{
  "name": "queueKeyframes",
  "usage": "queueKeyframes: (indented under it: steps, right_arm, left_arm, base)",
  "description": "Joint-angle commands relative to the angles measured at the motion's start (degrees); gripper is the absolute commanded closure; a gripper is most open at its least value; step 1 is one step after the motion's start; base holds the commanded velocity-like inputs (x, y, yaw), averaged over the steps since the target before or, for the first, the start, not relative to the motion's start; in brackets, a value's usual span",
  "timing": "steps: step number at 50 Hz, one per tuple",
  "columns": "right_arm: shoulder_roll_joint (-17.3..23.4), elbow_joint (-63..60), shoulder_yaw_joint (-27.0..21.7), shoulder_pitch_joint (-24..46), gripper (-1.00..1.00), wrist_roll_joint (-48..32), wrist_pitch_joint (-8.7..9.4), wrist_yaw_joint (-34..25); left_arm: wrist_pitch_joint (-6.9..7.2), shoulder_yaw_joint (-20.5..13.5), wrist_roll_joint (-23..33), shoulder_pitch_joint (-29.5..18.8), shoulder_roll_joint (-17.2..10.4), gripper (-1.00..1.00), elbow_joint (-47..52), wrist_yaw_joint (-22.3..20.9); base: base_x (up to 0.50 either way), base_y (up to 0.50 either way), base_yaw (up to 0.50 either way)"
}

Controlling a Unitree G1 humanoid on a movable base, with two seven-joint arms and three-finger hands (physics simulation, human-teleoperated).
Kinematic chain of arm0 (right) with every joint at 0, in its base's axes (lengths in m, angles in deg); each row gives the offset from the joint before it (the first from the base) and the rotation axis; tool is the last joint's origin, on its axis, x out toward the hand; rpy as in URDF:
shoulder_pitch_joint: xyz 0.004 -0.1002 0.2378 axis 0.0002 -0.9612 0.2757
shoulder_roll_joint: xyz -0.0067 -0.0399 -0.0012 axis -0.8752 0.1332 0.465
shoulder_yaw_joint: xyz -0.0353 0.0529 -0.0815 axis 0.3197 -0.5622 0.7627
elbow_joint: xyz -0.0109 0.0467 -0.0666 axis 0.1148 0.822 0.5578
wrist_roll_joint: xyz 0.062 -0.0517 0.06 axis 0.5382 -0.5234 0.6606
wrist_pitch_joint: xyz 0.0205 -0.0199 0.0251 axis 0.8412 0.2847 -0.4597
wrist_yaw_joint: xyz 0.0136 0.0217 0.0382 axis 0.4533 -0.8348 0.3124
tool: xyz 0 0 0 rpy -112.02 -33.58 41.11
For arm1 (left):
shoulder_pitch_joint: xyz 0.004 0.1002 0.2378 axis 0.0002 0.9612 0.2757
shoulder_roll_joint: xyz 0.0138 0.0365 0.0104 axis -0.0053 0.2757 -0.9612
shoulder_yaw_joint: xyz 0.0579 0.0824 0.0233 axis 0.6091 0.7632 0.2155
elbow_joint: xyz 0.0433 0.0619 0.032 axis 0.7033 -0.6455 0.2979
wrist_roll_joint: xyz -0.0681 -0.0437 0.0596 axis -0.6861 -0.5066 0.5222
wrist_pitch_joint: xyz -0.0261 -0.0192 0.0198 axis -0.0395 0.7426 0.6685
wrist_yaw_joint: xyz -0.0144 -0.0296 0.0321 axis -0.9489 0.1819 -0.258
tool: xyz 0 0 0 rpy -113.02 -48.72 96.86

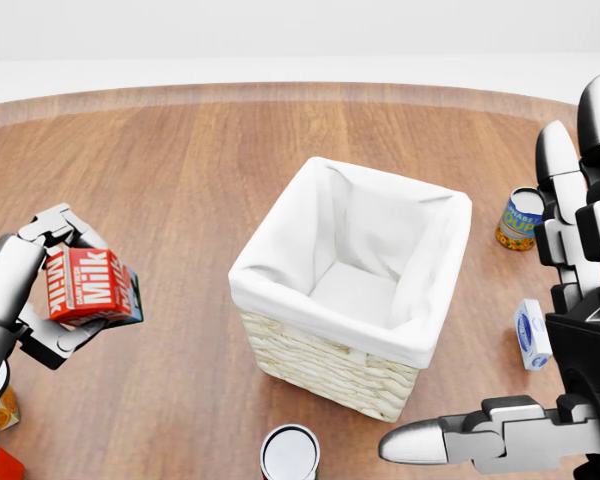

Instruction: Pick the milk and place it in the basket.

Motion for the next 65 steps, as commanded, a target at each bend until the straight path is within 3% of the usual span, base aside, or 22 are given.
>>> queueKeyframes:
  steps: [1, 15, 65]
  right_arm:
    - [0.0, 0.1, 0.2, -0.1, -1.0, -0.1, 0.0, 0.0]
    - [0.0, 0.1, 0.1, -0.2, -1.0, -0.1, 0.0, 0.0]
    - [0.0, 1.2, 0.5, -0.3, -1.0, -0.3, 0.0, 0.1]
  left_arm:
    - [1.79, -0.9, -0.9, -2.0, -0.3, 1.0, 6.6, -0.9]
    - [1.79, -0.7, 0.6, -3.7, -0.2, 1.0, 13.2, -4.3]
    - [1.79, 1.7, 4.5, -13.5, -0.5, 1.0, 18.2, -9.8]
  base:
    - [0.0, 0.0, 0.0]
    - [0.0, 0.0, 0.0]
    - [0.0, 0.0, 0.0]
